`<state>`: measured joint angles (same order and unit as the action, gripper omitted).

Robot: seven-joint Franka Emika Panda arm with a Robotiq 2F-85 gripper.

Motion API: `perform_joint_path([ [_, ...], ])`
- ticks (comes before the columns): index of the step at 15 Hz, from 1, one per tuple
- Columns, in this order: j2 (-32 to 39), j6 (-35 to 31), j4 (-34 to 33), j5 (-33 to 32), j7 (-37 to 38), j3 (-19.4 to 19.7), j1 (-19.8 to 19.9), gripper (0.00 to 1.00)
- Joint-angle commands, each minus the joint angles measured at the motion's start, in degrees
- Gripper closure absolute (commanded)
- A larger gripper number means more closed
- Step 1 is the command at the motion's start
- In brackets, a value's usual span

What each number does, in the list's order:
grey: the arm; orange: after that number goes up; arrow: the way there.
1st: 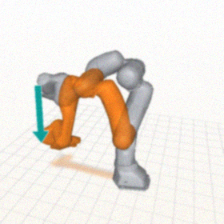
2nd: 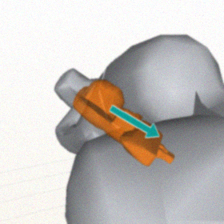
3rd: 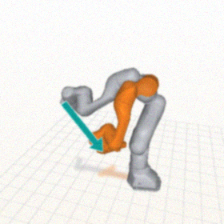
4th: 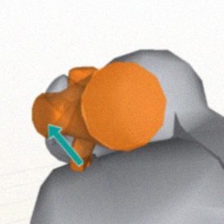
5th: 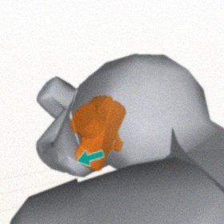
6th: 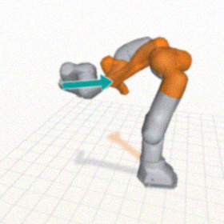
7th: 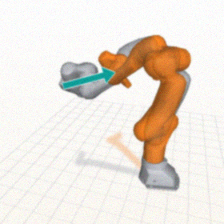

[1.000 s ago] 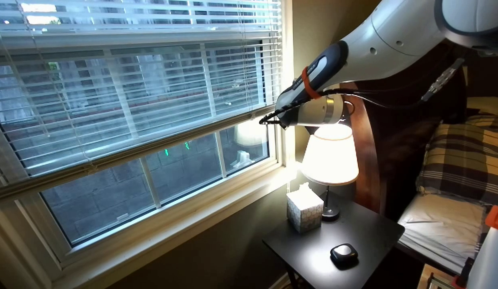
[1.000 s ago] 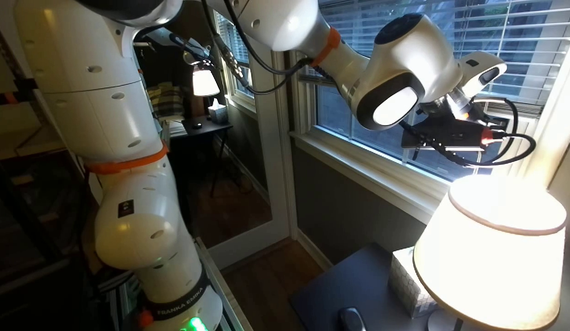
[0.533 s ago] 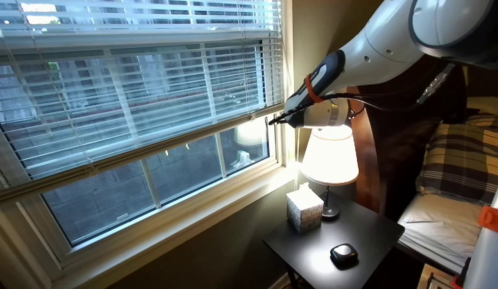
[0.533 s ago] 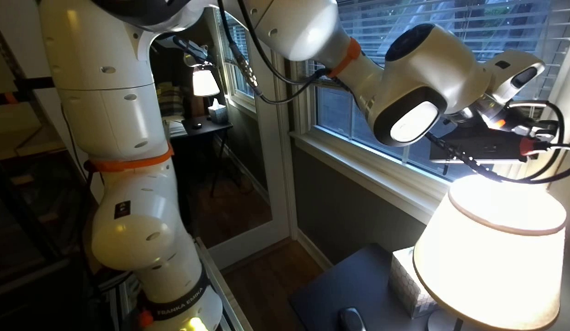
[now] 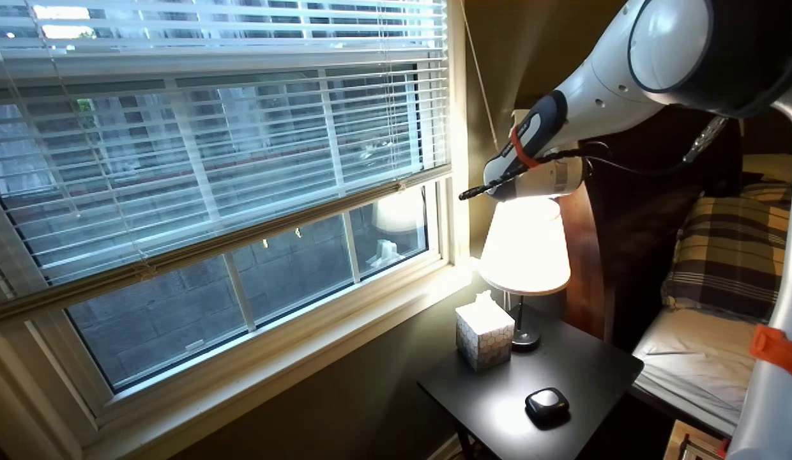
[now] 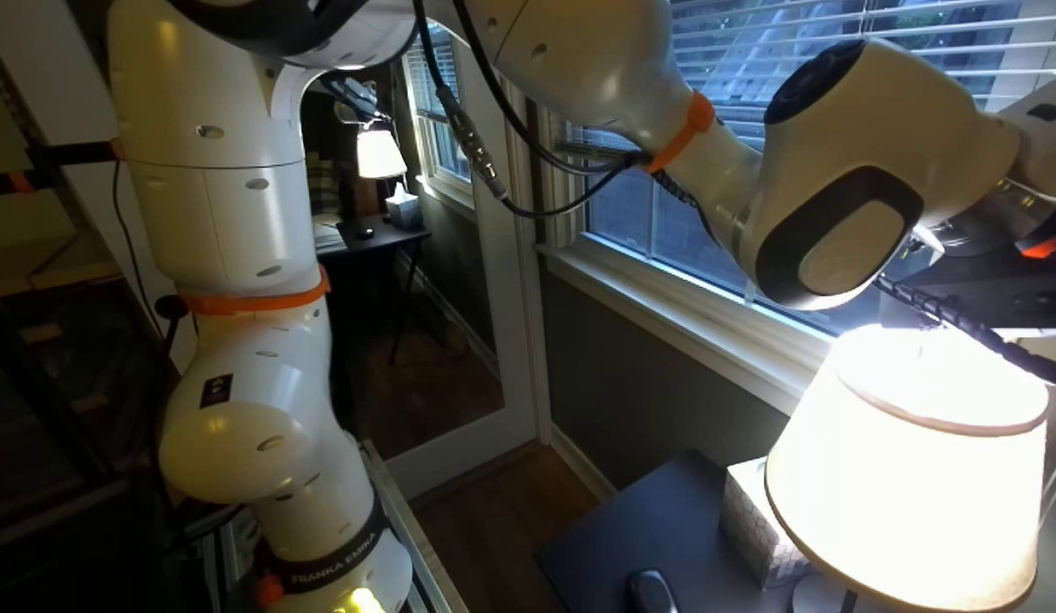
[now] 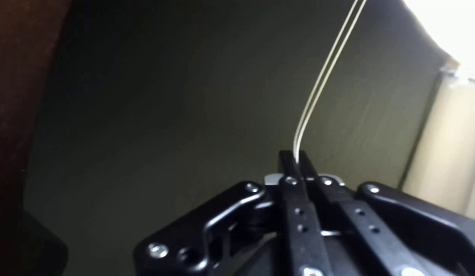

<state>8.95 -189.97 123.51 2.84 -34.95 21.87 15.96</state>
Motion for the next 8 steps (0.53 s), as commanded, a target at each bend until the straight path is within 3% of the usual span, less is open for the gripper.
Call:
perform_joint_path([
  [1, 3.77, 0.42, -1.98, 0.59, 0.09, 2.89, 0.19, 1.00],
  [8, 8.00, 2.49, -2.79, 1.24, 0.51, 8.39, -0.15, 1.00],
])
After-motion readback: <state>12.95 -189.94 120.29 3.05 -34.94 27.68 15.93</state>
